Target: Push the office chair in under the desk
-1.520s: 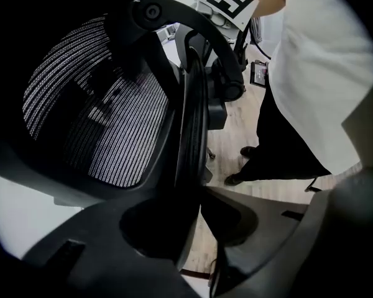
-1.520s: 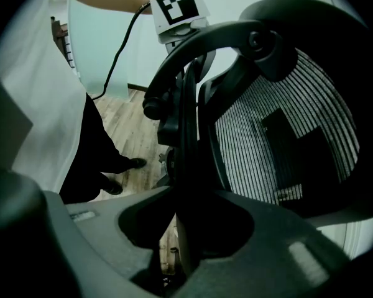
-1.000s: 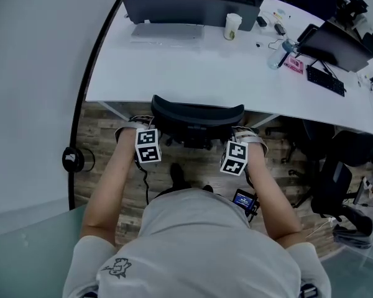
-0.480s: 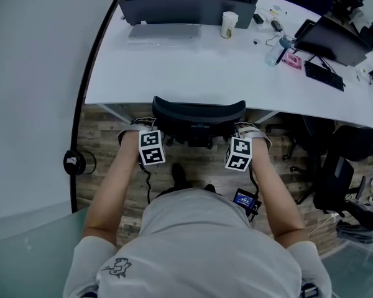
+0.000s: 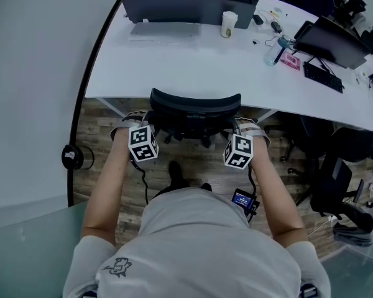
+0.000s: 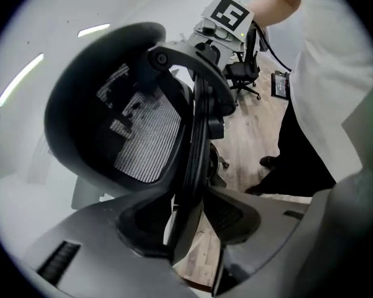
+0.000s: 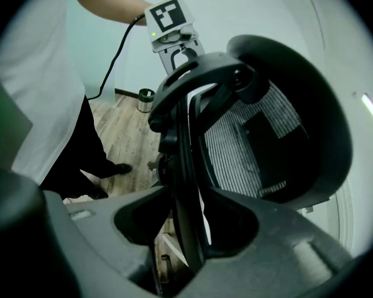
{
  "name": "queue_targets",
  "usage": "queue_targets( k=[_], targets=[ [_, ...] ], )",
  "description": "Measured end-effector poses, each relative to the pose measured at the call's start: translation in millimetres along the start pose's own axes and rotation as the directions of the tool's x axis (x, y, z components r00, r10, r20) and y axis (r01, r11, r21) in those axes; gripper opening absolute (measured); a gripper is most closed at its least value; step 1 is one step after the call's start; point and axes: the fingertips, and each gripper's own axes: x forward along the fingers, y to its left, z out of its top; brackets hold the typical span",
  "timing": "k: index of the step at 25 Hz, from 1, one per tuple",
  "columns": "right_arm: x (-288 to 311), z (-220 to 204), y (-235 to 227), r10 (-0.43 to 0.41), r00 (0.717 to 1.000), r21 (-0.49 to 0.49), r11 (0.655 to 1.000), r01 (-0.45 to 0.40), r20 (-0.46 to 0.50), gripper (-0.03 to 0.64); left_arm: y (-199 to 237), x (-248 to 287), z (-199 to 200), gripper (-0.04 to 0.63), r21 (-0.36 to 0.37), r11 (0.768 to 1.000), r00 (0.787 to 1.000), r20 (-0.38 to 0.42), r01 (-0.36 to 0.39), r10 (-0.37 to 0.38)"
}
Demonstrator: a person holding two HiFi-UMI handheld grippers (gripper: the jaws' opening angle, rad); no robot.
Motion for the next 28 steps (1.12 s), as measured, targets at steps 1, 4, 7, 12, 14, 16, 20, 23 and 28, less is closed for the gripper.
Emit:
queue_targets(
  k=[1,4,7,12,14,16,20,23,28],
  targets=[
    [-6.2,-0.5,0.1,-0.01,1.0,0.01,1.0,0.01,0.014,0.167,1.1,-6.0,2.6,0.161,-0.015,1.0,1.0,0.012,-0.02,0.02],
    [-24.4,-2.9,3.1,-0.028,0.999,0.053,0.998,0.026,0.046,0.167,2.0,-24.2,14.9,0.161,-0.073,0.995,0.996,0.053,-0.062,0.066],
    [-41.9,-4.1,5.7,-0.038,0.996,0.133,0.991,0.027,0.084,0.167,-2.4,-39.0,31.9,0.161,-0.139,0.986,0.99,0.096,-0.087,0.101],
    [-81.9,-1.4,10.5,-0.078,0.98,0.325,0.945,0.014,0.184,0.116,-21.4,-66.8,73.7,0.161,-0.322,0.94,0.955,0.224,-0.115,0.193],
    [-100.6,2.1,11.3,-0.104,0.967,0.37,0.929,0.011,0.232,0.087,-28.7,-81.0,93.4,0.159,-0.417,0.904,0.93,0.285,-0.096,0.231],
    [-118.1,4.5,17.1,-0.119,0.954,0.398,0.918,-0.001,0.276,0.05,-37.5,-96.5,113.4,0.142,-0.513,0.856,0.896,0.351,-0.06,0.273],
    [-147.1,9.2,32.9,-0.136,0.927,0.427,0.904,-0.028,0.349,0.015,-52.0,-129.2,145.1,0.088,-0.628,0.779,0.823,0.439,-0.006,0.36],
    [-163.3,14.1,46.2,-0.125,0.905,0.457,0.885,-0.083,0.407,0.005,-64.0,-152.7,161.5,0.058,-0.685,0.727,0.783,0.478,0.049,0.398],
    [-192.1,14.8,58.2,-0.154,0.874,0.468,0.879,-0.092,0.461,0.005,-83.9,-184.4,179.7,-0.001,-0.73,0.677,0.73,0.51,0.088,0.455]
  ],
)
